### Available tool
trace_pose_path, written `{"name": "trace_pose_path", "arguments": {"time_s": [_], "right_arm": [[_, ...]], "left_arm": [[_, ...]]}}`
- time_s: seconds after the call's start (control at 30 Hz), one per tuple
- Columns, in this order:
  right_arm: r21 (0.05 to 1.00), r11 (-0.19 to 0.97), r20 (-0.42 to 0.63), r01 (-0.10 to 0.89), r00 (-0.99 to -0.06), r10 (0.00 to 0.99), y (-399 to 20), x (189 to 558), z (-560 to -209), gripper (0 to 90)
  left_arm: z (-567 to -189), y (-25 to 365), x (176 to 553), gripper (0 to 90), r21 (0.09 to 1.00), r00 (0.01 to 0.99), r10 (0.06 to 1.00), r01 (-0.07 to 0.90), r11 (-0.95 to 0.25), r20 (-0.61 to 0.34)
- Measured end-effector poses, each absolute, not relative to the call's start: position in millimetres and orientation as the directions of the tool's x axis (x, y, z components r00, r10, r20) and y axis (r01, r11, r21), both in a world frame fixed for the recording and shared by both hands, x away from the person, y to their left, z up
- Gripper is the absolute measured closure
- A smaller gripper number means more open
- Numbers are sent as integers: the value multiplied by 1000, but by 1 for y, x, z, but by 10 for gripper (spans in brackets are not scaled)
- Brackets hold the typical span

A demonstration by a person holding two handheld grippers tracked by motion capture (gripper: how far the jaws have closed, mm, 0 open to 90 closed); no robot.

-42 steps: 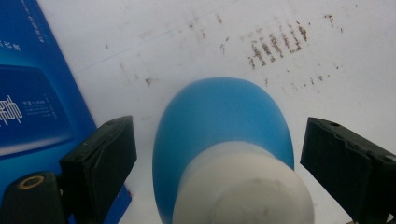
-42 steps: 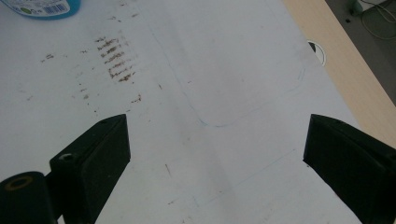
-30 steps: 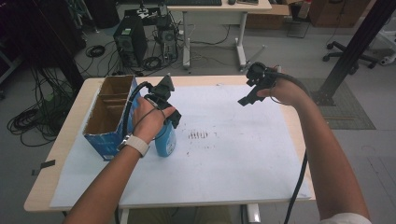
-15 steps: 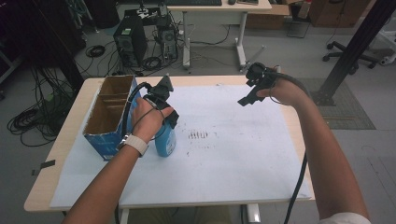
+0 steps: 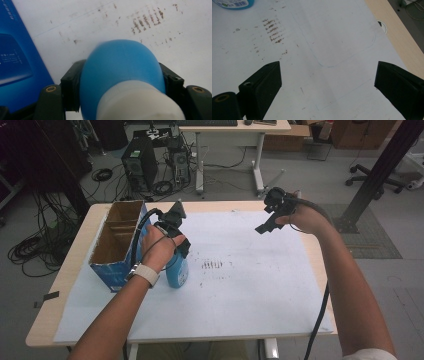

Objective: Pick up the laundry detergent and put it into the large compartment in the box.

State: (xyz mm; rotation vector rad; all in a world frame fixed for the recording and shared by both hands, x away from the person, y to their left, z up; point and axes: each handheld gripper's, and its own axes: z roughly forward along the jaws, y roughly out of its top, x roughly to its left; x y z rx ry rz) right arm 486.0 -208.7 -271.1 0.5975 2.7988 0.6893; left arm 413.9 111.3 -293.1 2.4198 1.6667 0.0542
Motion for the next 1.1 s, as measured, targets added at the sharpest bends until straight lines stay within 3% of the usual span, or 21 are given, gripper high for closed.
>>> {"name": "trace_pose_path", "arguments": {"time_s": [1.1], "right_arm": [[490, 802, -93, 342, -894, 438, -215, 483, -270, 74]], "left_arm": [[-282, 111, 413, 372, 200, 370, 927, 915, -350, -70]]}}
